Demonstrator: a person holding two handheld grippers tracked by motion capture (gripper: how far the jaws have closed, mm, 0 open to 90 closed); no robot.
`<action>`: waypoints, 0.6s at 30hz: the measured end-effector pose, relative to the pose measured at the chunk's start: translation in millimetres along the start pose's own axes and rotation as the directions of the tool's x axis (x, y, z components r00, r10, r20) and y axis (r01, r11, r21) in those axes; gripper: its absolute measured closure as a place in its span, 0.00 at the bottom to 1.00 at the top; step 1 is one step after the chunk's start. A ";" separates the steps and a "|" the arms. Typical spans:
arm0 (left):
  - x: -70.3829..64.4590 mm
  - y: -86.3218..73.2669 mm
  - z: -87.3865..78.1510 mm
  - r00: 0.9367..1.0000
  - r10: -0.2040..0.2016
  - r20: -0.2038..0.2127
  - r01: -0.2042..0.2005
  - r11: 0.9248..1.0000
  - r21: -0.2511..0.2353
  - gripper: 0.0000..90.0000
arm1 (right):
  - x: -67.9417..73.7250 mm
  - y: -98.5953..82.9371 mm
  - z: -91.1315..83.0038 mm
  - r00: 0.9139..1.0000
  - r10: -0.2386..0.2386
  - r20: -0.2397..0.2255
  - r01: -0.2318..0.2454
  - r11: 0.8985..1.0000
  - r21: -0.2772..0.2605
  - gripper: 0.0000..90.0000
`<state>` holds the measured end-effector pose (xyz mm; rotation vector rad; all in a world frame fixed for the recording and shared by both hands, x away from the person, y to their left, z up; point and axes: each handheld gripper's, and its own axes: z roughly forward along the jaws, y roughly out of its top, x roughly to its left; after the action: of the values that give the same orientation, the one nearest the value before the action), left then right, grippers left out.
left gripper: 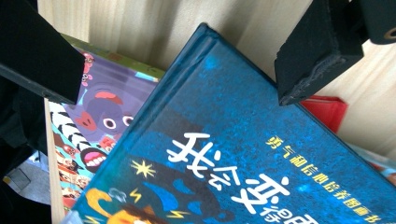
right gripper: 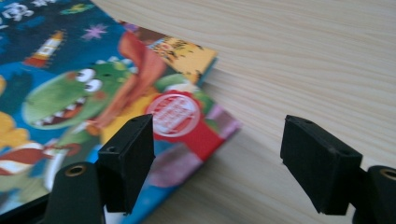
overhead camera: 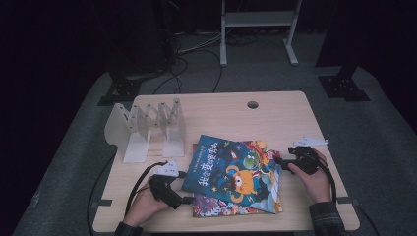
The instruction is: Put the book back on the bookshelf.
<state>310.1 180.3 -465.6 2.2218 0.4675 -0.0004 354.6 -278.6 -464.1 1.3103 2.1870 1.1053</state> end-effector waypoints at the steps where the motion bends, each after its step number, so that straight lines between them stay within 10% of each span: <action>1: 0.0 0.0 0.7 1.000 0.003 -0.002 -0.003 1.000 0.007 0.01 | 2.0 0.5 1.3 1.000 0.000 -0.011 0.000 1.000 0.000 0.28; 18: 11.3 -7.4 -11.1 0.995 -0.051 -0.083 0.049 0.998 -0.027 0.00 | 4.0 2.8 20.4 0.995 0.056 -0.078 -0.056 0.998 0.013 0.26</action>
<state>316.4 196.6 -465.8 2.1919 0.5657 0.0721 367.3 -265.5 -474.4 1.3623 2.2270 1.1866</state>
